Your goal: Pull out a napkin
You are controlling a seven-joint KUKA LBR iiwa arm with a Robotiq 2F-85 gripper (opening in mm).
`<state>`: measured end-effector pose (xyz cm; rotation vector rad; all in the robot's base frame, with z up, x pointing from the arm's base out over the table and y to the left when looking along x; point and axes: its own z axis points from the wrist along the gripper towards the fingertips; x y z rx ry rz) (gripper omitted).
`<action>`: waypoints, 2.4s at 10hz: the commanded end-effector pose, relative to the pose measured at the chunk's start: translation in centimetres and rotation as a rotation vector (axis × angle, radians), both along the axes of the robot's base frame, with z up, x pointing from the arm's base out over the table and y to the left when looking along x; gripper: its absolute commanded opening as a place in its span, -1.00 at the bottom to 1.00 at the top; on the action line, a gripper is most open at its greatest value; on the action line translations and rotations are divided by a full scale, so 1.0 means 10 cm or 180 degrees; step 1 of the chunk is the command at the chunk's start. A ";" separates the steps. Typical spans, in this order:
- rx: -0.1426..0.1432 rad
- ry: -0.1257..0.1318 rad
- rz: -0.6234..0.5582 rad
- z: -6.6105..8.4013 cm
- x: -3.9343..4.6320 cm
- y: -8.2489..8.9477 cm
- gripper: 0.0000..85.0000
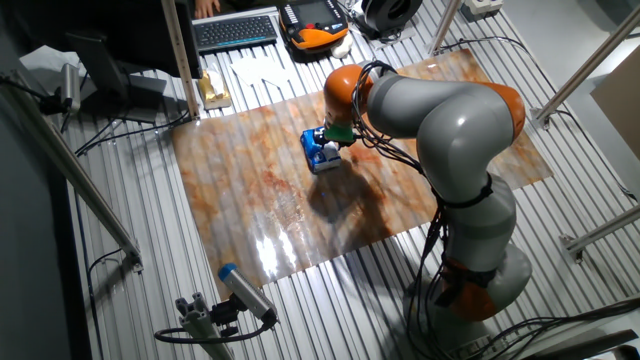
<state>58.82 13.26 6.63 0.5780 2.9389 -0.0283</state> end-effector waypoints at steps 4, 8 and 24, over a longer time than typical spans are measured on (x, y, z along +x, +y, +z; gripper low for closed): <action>0.0018 -0.0010 0.0003 -0.06 0.010 0.02 0.20; 0.0048 -0.0012 0.0027 -0.07 0.010 0.02 0.20; 0.0032 -0.0011 0.0088 -0.09 0.015 0.04 -0.20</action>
